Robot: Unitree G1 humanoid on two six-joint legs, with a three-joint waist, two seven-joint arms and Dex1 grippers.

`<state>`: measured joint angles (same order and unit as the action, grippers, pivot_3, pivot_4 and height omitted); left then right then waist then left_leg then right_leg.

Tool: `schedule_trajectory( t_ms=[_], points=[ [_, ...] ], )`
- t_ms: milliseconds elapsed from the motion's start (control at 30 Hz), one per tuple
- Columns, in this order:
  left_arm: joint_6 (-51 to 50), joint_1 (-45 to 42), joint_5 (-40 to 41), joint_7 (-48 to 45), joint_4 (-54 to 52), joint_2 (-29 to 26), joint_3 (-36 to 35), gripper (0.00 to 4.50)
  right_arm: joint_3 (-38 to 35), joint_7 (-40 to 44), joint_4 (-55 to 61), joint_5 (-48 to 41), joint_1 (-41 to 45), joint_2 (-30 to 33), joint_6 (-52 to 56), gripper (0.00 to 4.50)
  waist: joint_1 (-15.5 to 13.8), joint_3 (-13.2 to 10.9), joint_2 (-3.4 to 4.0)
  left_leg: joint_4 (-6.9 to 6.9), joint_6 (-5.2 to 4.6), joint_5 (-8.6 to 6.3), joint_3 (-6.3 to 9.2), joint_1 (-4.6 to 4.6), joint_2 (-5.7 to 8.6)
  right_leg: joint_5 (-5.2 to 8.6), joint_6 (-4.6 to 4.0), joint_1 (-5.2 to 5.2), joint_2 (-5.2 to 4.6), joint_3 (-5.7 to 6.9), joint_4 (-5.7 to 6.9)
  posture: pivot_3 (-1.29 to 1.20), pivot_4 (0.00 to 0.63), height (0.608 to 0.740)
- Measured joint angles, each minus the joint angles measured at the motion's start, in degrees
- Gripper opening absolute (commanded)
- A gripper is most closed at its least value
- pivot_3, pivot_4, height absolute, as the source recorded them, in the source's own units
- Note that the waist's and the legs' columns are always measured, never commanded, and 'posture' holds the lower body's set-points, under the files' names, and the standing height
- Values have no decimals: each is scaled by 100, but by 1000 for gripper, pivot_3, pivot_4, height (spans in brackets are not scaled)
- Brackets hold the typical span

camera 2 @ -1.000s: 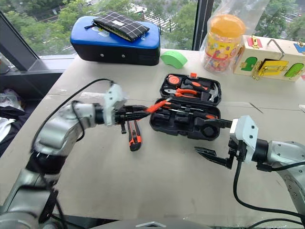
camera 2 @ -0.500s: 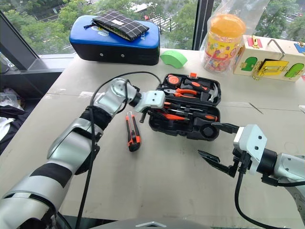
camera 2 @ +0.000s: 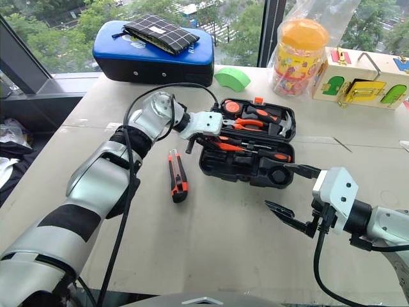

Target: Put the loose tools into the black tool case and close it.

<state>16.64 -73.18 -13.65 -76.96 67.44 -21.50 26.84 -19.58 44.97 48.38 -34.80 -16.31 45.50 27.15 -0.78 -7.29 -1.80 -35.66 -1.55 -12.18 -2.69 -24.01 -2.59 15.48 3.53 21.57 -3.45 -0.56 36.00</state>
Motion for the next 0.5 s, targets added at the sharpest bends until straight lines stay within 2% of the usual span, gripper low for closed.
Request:
schedule_trajectory(
  t_ms=[267, 500],
  points=[
    [182, -12, -110, -95, 169, 208, -131, 320, -177, -49, 24, 7, -117, -31, -4, 4500, -4, 0, 0, -32, -1, -1, -1, -1, 0, 0, 0, -3, -2, -3, 22, 0, 150, 740],
    [309, -53, -322, 217, 379, 500, -161, 320, -430, -109, 78, 7, -529, -99, 7, 4500, -8, 2, -1, -41, -2, -2, 2, 1, 0, 1, 1, -3, -1, -1, 41, 0, 150, 740]
  ],
)
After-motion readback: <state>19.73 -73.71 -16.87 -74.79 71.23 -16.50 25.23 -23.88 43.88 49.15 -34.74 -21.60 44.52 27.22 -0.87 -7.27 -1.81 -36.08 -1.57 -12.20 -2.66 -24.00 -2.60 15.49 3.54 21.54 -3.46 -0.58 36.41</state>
